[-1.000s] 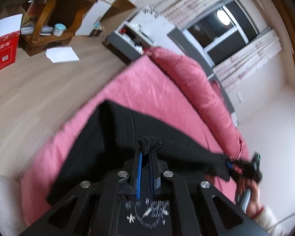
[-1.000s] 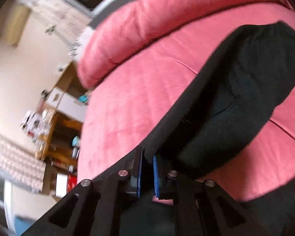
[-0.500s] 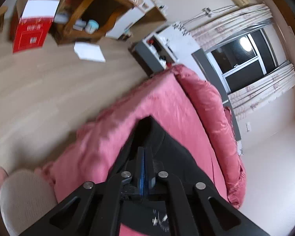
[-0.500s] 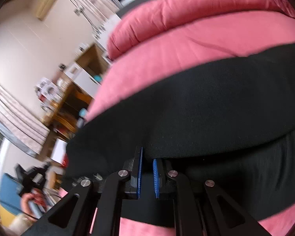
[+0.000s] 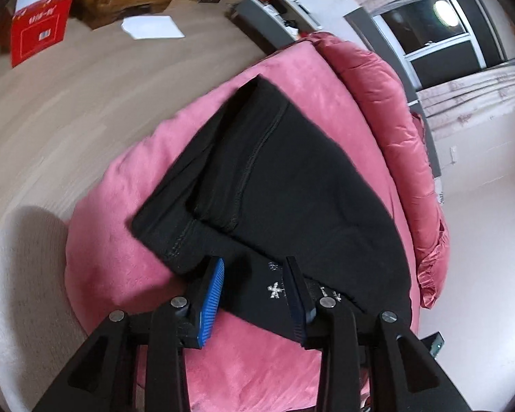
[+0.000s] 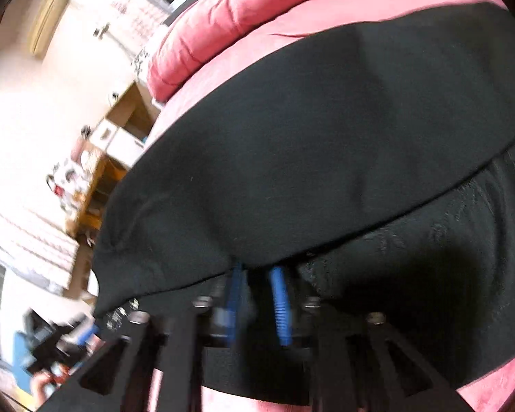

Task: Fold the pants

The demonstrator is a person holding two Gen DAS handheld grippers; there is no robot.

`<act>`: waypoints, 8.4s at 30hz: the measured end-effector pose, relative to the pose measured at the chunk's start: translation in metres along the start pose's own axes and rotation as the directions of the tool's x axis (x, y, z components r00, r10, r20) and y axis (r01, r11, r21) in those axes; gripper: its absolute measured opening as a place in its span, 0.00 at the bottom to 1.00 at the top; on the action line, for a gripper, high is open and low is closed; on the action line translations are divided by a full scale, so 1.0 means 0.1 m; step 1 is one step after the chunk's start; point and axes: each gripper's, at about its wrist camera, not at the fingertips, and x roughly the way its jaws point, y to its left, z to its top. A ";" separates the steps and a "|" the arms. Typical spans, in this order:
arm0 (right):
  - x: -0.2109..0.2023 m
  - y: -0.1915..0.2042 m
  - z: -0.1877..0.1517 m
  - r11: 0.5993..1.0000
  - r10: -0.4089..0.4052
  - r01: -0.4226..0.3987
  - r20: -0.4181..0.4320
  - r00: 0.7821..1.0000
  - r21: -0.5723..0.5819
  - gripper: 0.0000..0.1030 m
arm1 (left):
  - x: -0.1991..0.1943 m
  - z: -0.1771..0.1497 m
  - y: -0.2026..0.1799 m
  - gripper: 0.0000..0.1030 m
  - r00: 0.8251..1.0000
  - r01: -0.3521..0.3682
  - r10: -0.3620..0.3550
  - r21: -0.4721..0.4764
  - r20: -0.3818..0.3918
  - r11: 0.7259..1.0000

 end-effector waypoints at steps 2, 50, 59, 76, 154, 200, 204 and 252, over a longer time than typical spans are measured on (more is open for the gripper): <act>-0.03 -0.03 0.05 0.999 0.031 -0.032 0.029 0.999 0.026 0.53 | 0.04 0.01 0.03 0.37 0.999 0.034 -0.033 -0.038 0.014 0.999; -1.15 -0.84 0.02 0.966 -0.101 0.051 0.189 0.977 0.253 0.54 | -0.55 0.20 0.01 0.20 0.948 -0.130 0.123 0.003 0.292 0.992; -1.52 -1.69 0.70 0.929 -0.251 0.134 0.323 0.912 0.344 0.54 | -0.35 0.15 -0.39 0.23 0.955 -0.144 0.086 0.189 0.282 0.971; -2.11 -1.94 1.09 0.900 -0.405 0.285 0.392 0.826 0.329 0.10 | 0.67 -0.17 -1.21 0.23 0.972 -0.232 0.183 0.525 0.146 0.819; 0.66 0.63 0.76 0.874 -0.166 0.147 -0.001 0.986 -0.464 0.07 | 2.19 -0.24 -2.67 0.27 0.983 -0.084 0.181 0.780 -0.038 0.620; -2.31 -2.37 0.72 0.782 -0.566 0.360 0.337 0.752 0.509 0.41 | 1.53 -0.47 -1.84 0.40 0.988 -0.135 0.147 0.669 0.039 0.731; -2.27 -2.59 0.86 0.774 -0.557 0.325 0.339 0.758 0.544 0.39 | 1.54 -0.46 -1.84 0.40 0.988 -0.138 0.150 0.662 0.039 0.737; -2.15 -2.67 0.68 0.806 -0.465 0.199 0.388 0.796 0.557 0.57 | 1.52 -0.74 -1.96 0.71 0.969 -0.215 0.233 0.737 0.080 0.640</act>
